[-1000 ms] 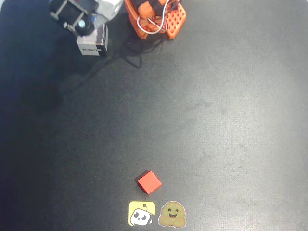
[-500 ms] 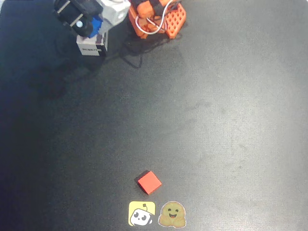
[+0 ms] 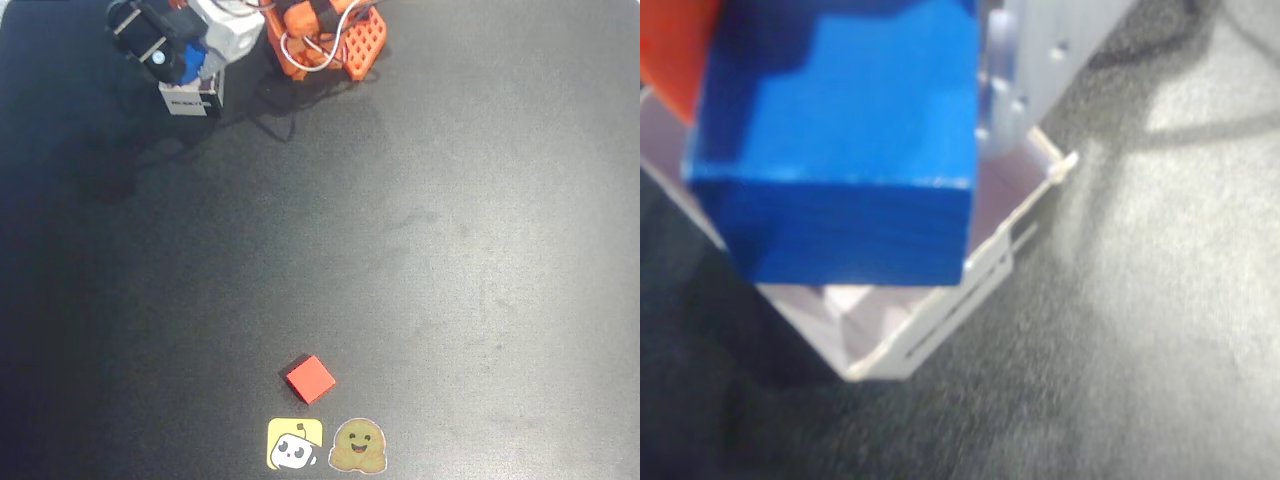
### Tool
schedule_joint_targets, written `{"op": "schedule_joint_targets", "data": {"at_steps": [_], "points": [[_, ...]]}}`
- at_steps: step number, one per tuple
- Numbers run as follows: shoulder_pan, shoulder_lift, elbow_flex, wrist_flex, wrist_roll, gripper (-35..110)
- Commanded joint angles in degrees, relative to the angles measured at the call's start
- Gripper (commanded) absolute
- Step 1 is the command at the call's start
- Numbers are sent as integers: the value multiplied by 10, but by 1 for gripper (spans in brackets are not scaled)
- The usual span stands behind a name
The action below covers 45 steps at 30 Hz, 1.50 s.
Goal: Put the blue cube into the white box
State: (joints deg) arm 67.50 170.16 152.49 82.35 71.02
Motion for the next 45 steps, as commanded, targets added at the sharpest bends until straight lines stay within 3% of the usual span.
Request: {"op": "schedule_joint_targets", "data": {"at_steps": [1,19,22,26,30,37,45], "points": [[3,30,9,-4,3,7],[-33,110,25,5,-5,22],[-33,120,26,4,-12,19],[-25,134,30,1,-21,2],[-46,150,46,-34,-40,0],[-141,152,25,-84,-69,0],[-358,153,-4,-97,-25,0]]}}
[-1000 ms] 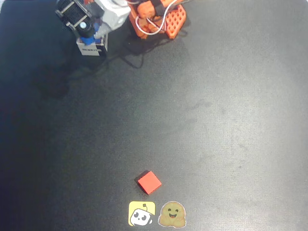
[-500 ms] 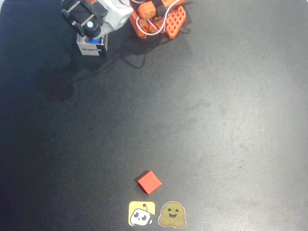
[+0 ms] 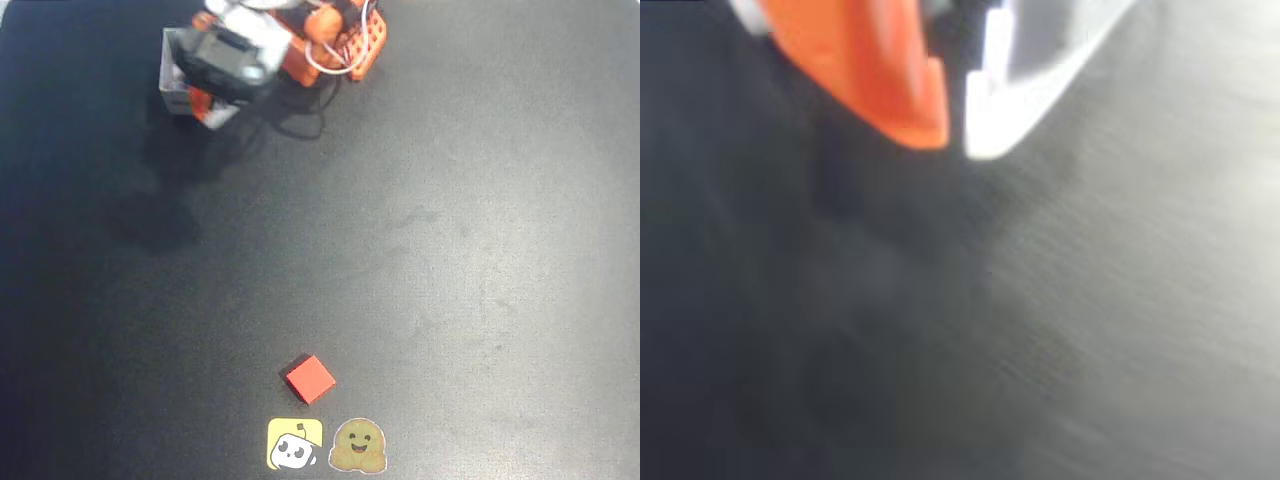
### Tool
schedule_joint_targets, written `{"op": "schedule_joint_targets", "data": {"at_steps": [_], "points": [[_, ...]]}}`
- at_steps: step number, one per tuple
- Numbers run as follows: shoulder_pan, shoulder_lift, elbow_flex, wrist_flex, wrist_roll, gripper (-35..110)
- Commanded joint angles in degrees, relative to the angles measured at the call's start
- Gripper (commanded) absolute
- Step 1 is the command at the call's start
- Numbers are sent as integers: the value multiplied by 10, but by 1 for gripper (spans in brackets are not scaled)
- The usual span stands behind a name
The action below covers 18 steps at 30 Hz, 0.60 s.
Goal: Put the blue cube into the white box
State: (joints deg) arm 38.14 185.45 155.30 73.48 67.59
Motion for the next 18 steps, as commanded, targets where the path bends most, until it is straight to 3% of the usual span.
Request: {"op": "schedule_joint_targets", "data": {"at_steps": [1,9,18], "points": [[-91,-3,-34,-4,19,0],[-299,-25,-23,-25,116,0],[-337,-25,78,-41,185,0]]}}
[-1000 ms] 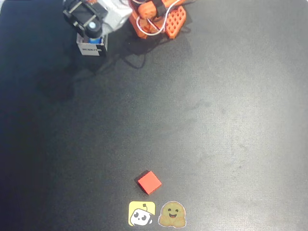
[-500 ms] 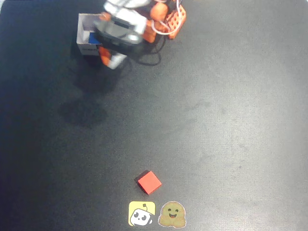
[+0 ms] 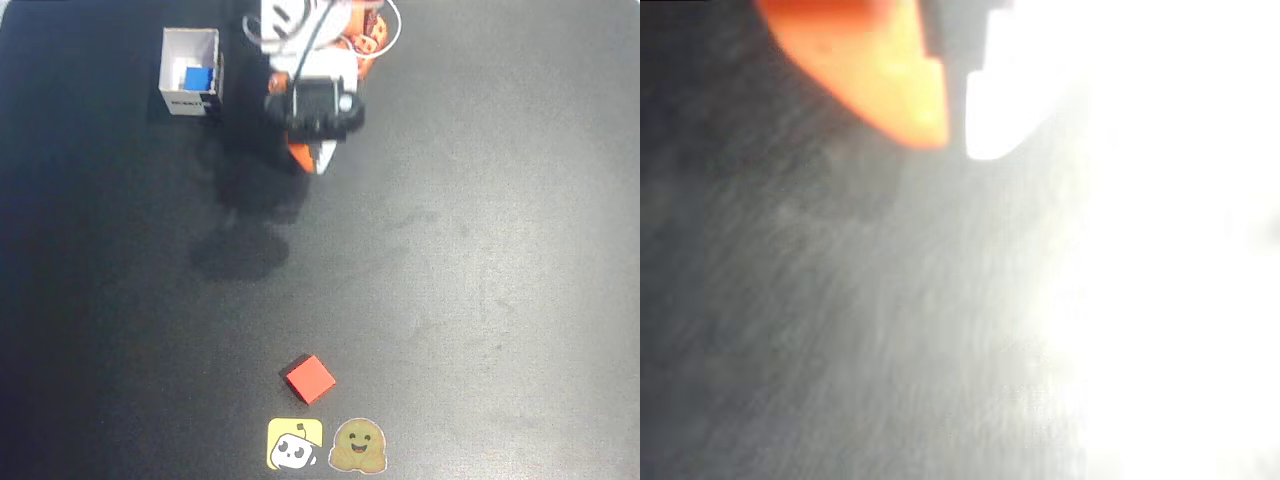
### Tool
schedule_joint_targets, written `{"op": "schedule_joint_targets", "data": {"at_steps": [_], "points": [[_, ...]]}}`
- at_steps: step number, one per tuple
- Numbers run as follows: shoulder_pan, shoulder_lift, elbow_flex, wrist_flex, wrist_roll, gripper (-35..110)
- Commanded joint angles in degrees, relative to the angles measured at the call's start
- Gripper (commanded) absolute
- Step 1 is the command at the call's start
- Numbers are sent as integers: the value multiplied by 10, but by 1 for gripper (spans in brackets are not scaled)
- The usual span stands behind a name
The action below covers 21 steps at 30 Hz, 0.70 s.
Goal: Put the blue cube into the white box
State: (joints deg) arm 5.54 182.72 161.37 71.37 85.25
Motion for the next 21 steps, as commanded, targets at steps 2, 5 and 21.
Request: {"op": "schedule_joint_targets", "data": {"at_steps": [2,5,21], "points": [[-12,3,45,-28,11,0],[-13,4,79,-15,18,0],[-28,4,79,57,44,0]]}}
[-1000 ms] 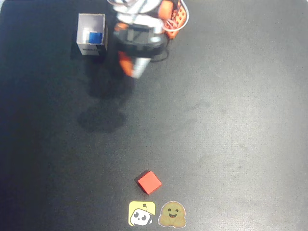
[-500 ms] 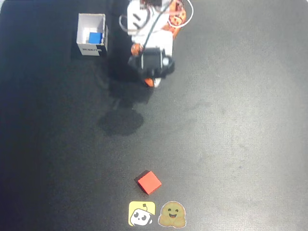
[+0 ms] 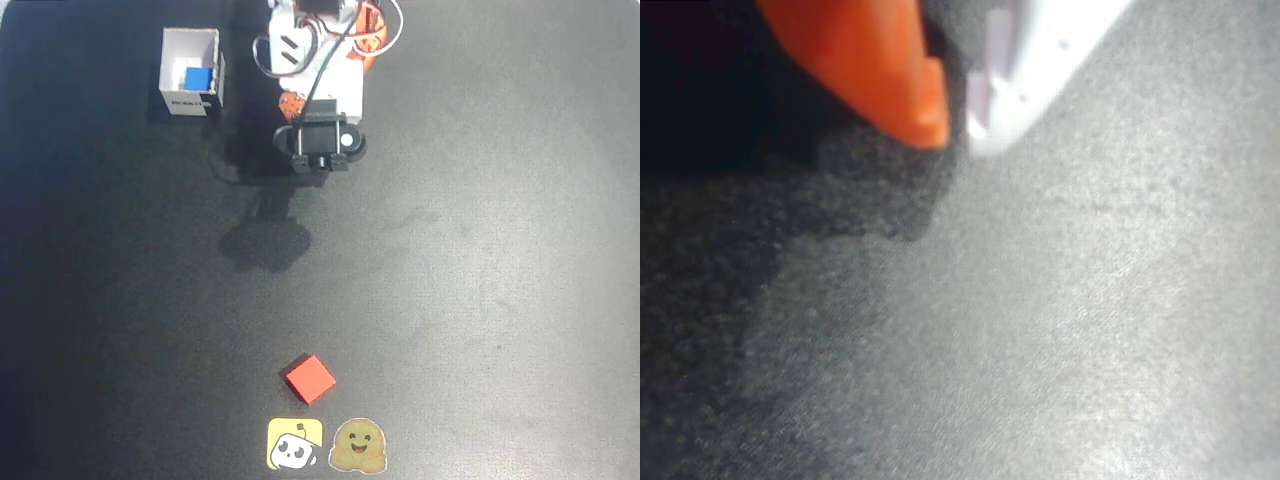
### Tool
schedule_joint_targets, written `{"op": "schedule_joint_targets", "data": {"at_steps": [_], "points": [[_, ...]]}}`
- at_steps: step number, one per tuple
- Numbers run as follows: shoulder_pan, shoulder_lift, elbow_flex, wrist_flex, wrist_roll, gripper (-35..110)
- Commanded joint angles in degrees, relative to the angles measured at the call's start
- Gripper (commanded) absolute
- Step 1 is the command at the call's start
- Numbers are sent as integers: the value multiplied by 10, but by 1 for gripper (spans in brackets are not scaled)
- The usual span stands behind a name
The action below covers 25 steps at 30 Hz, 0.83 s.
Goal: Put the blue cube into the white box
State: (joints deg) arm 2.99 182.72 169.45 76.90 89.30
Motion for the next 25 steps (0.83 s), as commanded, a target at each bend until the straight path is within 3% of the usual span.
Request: {"op": "schedule_joint_targets", "data": {"at_steps": [1,25], "points": [[-3,4,-2,2,4,0],[4,4,-2,2,3,0]]}}
